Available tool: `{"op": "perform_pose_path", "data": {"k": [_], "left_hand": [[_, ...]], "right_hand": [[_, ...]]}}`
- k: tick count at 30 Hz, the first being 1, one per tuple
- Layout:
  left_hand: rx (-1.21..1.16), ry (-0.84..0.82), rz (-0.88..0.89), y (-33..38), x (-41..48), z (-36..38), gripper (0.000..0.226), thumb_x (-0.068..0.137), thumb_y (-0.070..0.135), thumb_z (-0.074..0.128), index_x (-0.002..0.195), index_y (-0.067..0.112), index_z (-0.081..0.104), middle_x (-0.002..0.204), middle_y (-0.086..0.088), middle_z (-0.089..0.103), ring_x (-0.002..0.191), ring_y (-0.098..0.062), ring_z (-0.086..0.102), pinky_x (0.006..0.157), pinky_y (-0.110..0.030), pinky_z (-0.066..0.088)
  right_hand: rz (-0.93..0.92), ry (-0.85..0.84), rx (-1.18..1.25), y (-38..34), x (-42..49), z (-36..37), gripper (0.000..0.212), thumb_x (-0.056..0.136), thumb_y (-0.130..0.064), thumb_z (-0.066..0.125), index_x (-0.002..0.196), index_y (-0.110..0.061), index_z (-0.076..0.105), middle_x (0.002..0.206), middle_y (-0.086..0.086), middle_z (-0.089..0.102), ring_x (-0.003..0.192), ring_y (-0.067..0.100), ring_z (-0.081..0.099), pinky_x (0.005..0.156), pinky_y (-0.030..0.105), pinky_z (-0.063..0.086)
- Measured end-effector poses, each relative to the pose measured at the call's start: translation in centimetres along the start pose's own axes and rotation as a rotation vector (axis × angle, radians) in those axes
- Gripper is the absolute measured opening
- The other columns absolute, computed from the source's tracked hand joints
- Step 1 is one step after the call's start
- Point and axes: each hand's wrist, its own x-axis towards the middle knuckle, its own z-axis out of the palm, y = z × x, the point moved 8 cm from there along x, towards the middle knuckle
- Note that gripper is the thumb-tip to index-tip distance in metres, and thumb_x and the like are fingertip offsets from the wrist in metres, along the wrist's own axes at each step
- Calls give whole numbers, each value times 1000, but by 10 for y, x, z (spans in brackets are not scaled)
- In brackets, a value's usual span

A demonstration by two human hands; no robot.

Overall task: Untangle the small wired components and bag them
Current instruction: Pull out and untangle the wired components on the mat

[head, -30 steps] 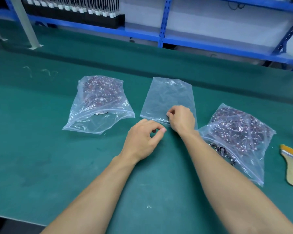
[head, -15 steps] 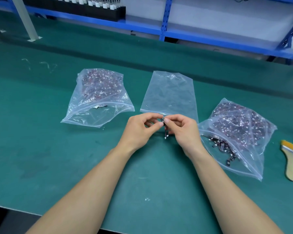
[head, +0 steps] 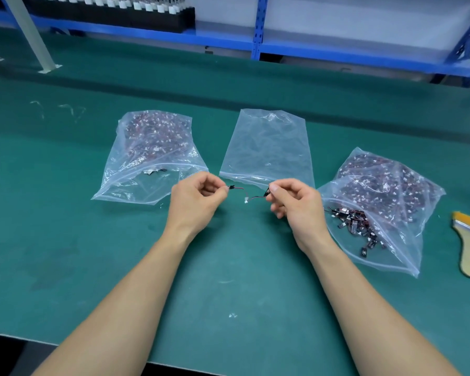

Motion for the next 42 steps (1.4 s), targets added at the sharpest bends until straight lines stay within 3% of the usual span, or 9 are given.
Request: {"op": "perform_pose_path", "data": {"k": [6,12,15,20,25,30,36,39,42], "left_hand": [[186,16,49,-4,-8,-14,17,79,15,77,70,28,69,68,18,69,62,-2,63,63,-11,49],[487,-149,90,-2,-15,-3,14,74,22,77,69,30,67,60,20,64,61,-2,61,65,-29,55],[642,-170,85,-1,-19,-4,13,71,35,73,66,33,61,61,24,63,63,2,59,60,-27,47],[655,-141,122,-1,-23,-8,29,73,52,75,65,30,57,57,16,59,60,0,55,54,-25,39],[611,-251,188,-1,-24,3,12,83,43,73,91,42,64,77,21,62,84,0,50,69,-27,42],[647,-249,185,-5,-24,5,8,84,42,72,79,38,67,72,20,61,84,2,48,63,-23,38],[344,-22,449,52,-21,-8,7,86,28,68,79,27,69,72,18,61,71,-4,50,67,-21,41],[204,135,398,72,7,-25,7,86,24,66,80,23,70,77,15,65,70,-9,54,67,-19,41],[347,229,300,80,50,-33,5,84,31,64,89,28,64,87,14,63,80,-8,54,70,-27,44]], "right_hand": [[-7,-8,-63,0,-7,2,15,90,-5,68,78,-13,67,74,8,76,56,19,70,43,22,44],[-357,-178,-662,-15,-18,20,14,77,-9,77,73,-23,75,63,-14,68,55,4,59,60,18,48],[-371,-298,-807,-12,-24,31,9,74,-18,77,72,-26,74,60,-17,64,54,4,54,60,22,45],[-309,-341,-752,-9,-23,30,13,74,-29,83,69,-26,71,53,-15,59,49,6,50,55,22,40],[-314,-251,-793,-10,-19,23,9,76,-29,83,81,-27,76,51,-14,57,54,6,53,65,30,51],[-308,-318,-865,-6,-21,28,7,77,-33,81,82,-29,78,54,-14,60,59,-3,56,65,27,49],[-332,-232,-730,-10,-20,25,8,82,-30,78,75,-27,77,52,-9,59,50,10,51,59,30,48],[-336,-180,-686,-10,-17,20,17,85,-31,76,69,-26,74,49,-10,56,47,8,48,53,23,40],[-327,-155,-655,-9,-17,19,22,87,-32,74,66,-25,71,50,-6,57,48,11,49,52,24,40]]}}
